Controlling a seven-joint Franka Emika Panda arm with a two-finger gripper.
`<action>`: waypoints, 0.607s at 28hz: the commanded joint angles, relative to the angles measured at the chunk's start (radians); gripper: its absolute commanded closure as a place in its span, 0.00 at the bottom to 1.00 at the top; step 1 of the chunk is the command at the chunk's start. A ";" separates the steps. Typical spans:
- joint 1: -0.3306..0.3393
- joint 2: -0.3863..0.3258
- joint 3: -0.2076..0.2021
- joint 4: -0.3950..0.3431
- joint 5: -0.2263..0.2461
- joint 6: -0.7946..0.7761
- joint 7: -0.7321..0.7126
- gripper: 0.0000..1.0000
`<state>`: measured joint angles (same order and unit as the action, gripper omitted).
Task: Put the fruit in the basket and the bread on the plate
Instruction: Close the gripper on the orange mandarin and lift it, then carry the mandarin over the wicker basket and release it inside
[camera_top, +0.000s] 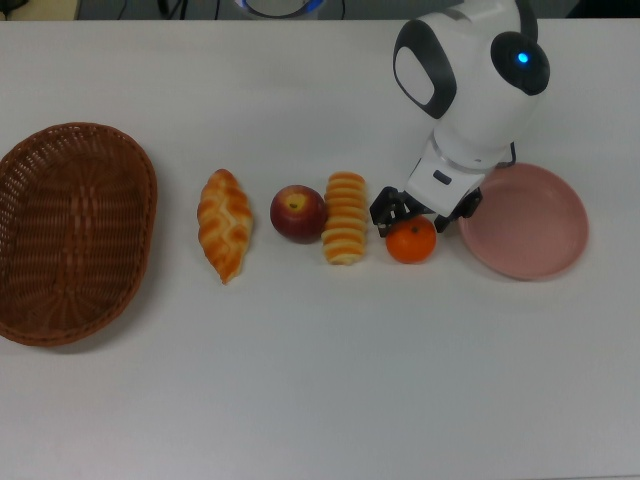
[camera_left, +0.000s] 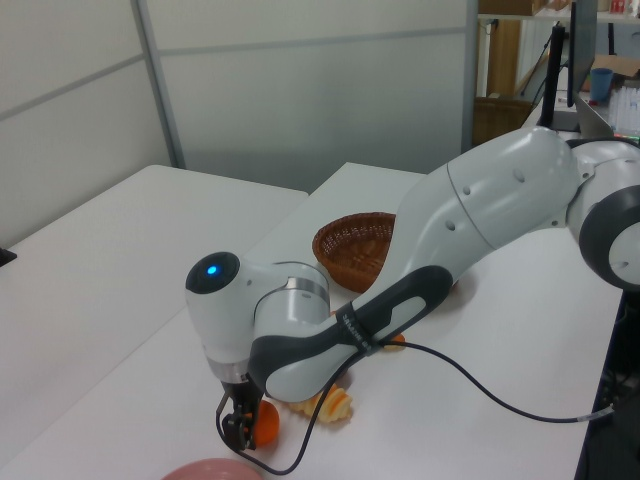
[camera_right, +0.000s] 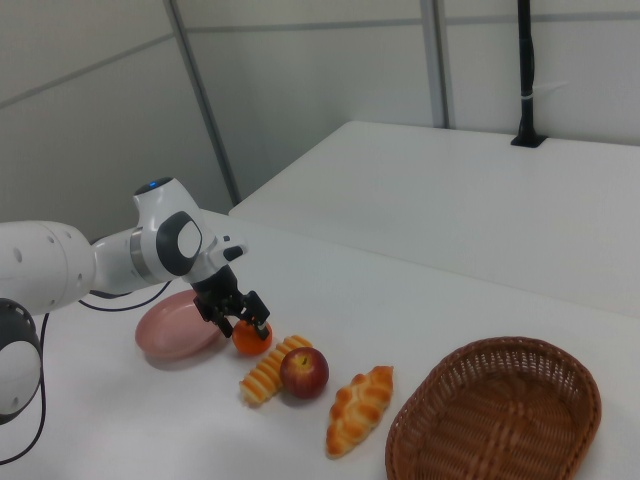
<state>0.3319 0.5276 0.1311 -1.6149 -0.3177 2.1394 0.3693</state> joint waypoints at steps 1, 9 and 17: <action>0.002 0.002 -0.008 -0.007 -0.014 0.027 -0.032 0.28; -0.040 -0.023 -0.008 0.012 0.008 0.020 -0.029 0.67; -0.123 -0.165 -0.010 0.023 0.086 -0.001 -0.029 0.69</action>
<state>0.2607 0.4851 0.1255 -1.5699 -0.2885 2.1467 0.3585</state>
